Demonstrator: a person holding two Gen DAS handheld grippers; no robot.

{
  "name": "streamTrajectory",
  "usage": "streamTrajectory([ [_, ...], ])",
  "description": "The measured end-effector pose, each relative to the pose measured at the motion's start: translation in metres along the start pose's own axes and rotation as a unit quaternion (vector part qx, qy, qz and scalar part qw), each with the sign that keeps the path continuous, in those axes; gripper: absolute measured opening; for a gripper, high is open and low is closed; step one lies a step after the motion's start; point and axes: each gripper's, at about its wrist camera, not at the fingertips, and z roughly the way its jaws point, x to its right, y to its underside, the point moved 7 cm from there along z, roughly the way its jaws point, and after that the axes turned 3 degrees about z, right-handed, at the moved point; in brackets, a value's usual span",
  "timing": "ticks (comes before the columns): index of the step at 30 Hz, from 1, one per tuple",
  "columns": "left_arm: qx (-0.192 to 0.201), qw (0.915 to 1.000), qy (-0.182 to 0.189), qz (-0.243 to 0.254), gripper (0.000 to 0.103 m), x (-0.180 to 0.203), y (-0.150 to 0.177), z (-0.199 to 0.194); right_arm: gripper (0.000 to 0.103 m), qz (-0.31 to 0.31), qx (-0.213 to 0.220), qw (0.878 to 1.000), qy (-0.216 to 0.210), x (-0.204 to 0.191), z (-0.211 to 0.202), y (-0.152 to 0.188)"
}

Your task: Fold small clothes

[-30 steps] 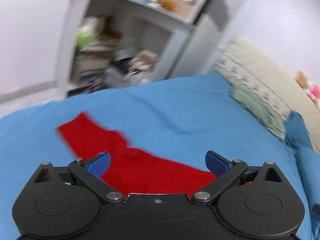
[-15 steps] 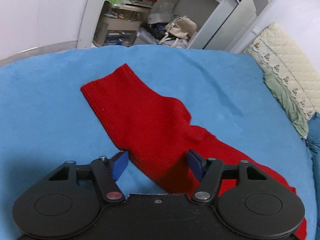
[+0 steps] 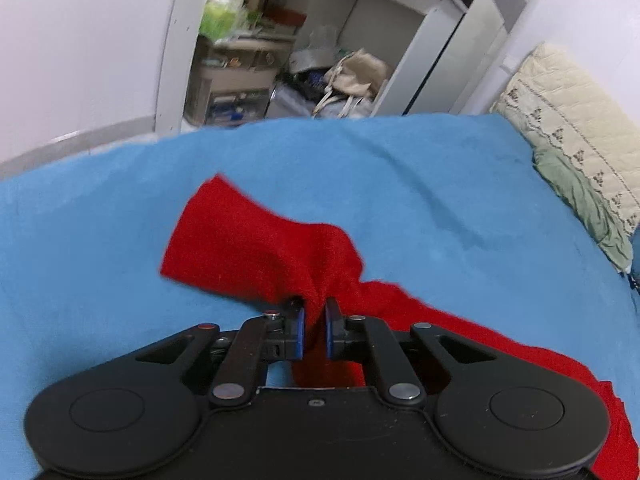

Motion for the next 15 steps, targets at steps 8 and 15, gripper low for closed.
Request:
streamTrajectory([
  [8, 0.057, 0.9938, 0.047, 0.083, 0.009, 0.092, -0.008, -0.046, 0.103, 0.011, 0.030, 0.999, 0.006, 0.030, -0.047, -0.017],
  [15, 0.072, 0.9639, 0.163, 0.197, 0.009, 0.254, 0.044, -0.083, 0.103, 0.025, 0.051, 0.998, 0.041, 0.095, -0.097, -0.021],
])
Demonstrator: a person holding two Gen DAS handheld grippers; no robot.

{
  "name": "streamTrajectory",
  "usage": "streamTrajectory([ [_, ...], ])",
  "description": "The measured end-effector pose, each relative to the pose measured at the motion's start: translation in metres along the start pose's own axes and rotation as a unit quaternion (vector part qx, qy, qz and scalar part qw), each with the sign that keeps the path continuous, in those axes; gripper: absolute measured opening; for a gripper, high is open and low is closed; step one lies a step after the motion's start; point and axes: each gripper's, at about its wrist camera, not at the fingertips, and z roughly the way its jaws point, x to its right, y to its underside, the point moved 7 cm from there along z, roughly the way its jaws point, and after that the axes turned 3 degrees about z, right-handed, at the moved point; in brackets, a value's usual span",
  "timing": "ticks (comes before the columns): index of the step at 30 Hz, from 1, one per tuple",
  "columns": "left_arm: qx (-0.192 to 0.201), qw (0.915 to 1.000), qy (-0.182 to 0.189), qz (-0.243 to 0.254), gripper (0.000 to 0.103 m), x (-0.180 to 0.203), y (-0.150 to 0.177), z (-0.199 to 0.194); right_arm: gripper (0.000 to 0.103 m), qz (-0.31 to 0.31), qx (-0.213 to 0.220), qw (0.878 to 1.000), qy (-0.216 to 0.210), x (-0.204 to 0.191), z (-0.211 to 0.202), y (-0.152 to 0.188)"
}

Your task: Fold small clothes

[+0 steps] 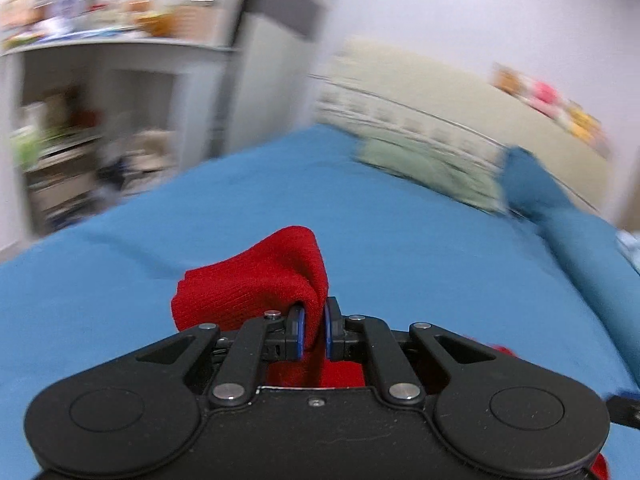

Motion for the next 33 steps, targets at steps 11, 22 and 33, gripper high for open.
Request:
streamTrajectory([
  [11, -0.156, 0.9686, 0.088, 0.173, 0.010, 0.162, 0.150, 0.072, 0.103, 0.057, -0.024, 0.996, 0.062, 0.108, -0.023, 0.035],
  [22, -0.084, 0.9783, 0.085, 0.170, 0.097, 0.106, 0.115, 0.003, 0.103, 0.057, -0.026, 0.997, 0.045, 0.091, -0.014, 0.041],
  [33, -0.112, 0.9854, 0.035, 0.123, 0.097, 0.018, 0.118, 0.005, 0.096, -0.186, -0.074, 0.976, 0.082, -0.012, 0.088, 0.080],
])
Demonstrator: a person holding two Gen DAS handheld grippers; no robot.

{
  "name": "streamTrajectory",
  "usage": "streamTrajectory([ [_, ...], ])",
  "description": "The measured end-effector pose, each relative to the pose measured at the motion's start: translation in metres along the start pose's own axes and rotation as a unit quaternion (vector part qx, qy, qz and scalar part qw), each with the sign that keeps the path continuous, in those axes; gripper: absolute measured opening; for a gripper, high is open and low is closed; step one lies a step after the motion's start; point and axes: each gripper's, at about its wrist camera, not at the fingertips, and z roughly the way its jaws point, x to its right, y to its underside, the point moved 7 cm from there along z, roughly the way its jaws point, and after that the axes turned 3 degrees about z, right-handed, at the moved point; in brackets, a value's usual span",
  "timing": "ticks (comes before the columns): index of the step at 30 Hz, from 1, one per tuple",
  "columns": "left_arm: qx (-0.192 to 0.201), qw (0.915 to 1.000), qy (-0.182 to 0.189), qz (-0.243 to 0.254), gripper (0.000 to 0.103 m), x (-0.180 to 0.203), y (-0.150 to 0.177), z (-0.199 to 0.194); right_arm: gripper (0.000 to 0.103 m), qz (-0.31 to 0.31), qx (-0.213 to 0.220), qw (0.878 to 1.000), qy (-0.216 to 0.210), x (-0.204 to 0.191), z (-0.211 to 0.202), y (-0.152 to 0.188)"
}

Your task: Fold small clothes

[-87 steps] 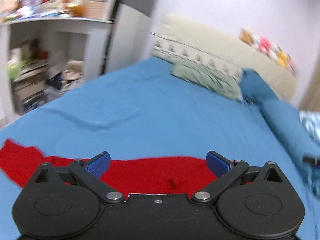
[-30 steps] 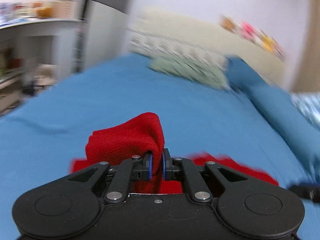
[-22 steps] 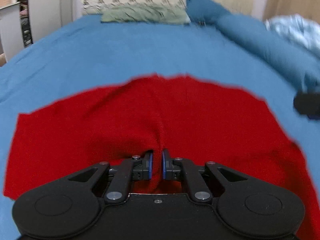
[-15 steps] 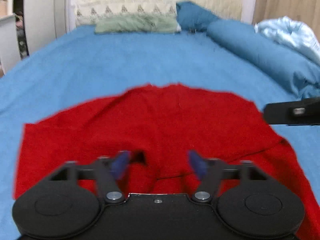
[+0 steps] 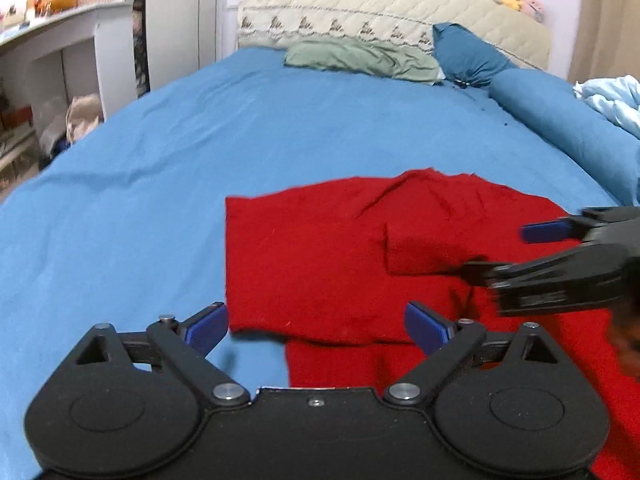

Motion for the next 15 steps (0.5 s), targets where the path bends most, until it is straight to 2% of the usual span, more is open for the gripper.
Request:
streamTrajectory([
  [1, -0.003, 1.0000, 0.001, -0.005, 0.097, -0.003, 0.001, 0.002, 0.092, -0.013, -0.009, 1.000, 0.007, -0.006, 0.011, 0.000],
  [2, -0.006, 0.9999, -0.001, -0.008, 0.097, -0.007, 0.003, 0.002, 0.074, -0.020, -0.018, 1.000, 0.008, -0.009, 0.022, -0.001],
  [3, -0.010, 0.9999, -0.005, -0.010, 0.097, -0.010, 0.005, 0.005, 0.049, -0.019, -0.029, 0.999, 0.004, -0.011, 0.032, -0.001],
  [4, -0.012, 0.9998, -0.006, -0.013, 0.097, -0.016, 0.011, 0.001, 0.029, -0.008, -0.030, 1.000, 0.002, -0.009, 0.036, -0.004],
  [8, -0.011, 0.9996, -0.008, -0.025, 0.097, -0.028, 0.016, -0.006, 0.028, 0.095, 0.024, 0.995, 0.000, 0.025, 0.012, -0.012],
  [11, -0.012, 0.9994, -0.013, -0.030, 0.097, -0.032, 0.017, -0.006, 0.028, 0.193, 0.056, 0.980, 0.000, 0.062, -0.011, 0.006],
  [12, -0.013, 0.9992, -0.014, -0.034, 0.097, -0.034, 0.017, -0.005, 0.032, 0.232, 0.060, 0.971, -0.004, 0.074, -0.015, 0.020],
  [14, -0.013, 0.9988, -0.011, -0.046, 0.097, -0.035, 0.017, -0.004, 0.049, 0.290, 0.060, 0.955, -0.014, 0.090, -0.016, 0.047],
  [15, -0.012, 0.9986, -0.009, -0.051, 0.097, -0.036, 0.017, -0.005, 0.062, 0.308, 0.056, 0.950, -0.014, 0.096, -0.016, 0.062],
])
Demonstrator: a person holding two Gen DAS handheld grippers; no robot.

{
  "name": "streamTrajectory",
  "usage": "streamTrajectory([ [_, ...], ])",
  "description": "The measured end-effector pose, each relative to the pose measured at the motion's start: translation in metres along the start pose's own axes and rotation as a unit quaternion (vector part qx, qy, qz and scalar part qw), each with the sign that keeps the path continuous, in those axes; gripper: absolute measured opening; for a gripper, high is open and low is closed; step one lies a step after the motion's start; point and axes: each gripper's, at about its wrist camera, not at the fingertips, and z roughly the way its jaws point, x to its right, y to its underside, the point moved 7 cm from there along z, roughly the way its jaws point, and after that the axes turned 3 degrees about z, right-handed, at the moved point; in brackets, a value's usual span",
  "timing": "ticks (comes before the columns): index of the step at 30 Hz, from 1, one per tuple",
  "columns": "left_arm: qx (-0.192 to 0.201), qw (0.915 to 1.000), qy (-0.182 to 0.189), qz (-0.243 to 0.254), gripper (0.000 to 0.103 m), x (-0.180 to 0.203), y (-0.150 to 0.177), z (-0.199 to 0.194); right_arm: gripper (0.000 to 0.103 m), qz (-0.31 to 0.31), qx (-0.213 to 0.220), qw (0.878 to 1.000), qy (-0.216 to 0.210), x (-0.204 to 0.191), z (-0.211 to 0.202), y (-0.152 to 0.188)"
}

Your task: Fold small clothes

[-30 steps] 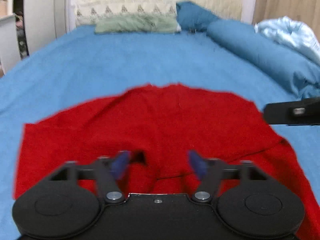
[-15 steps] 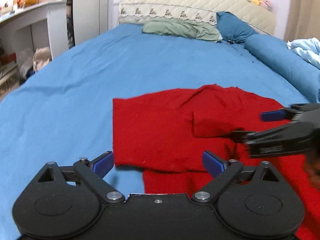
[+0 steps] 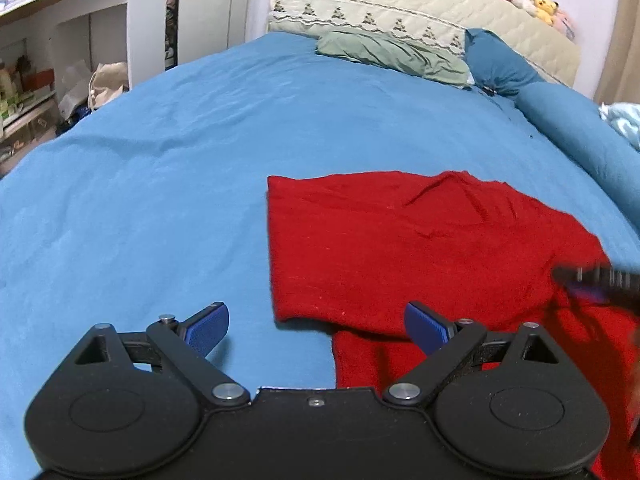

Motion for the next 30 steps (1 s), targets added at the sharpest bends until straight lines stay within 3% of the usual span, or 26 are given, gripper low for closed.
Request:
streamTrajectory([
  [7, -0.004, 0.9999, -0.012, 0.000, 0.097, -0.003, 0.001, 0.003, 0.078, 0.020, 0.010, 0.999, -0.037, 0.022, -0.014, 0.017],
  [12, -0.004, 1.0000, -0.005, -0.004, 0.097, 0.000, 0.000, 0.002, 0.078, 0.002, 0.008, 1.000, 0.006, 0.011, -0.001, 0.003],
  [15, -0.005, 1.0000, -0.006, 0.003, 0.097, 0.002, 0.000, 0.003, 0.078, -0.029, 0.008, 0.997, 0.067, 0.000, 0.010, 0.000],
  [21, -0.009, 0.9999, -0.003, 0.012, 0.097, 0.004, 0.001, 0.005, 0.072, -0.061, 0.003, 0.990, 0.126, -0.005, 0.028, 0.009],
  [25, -0.012, 0.9999, -0.002, 0.010, 0.097, 0.003, 0.001, 0.007, 0.070, -0.070, 0.016, 0.988, 0.136, -0.001, 0.015, 0.019],
  [30, -0.016, 0.9998, -0.004, 0.010, 0.097, 0.002, 0.002, 0.007, 0.069, -0.036, 0.031, 0.993, 0.105, 0.011, -0.002, 0.025],
])
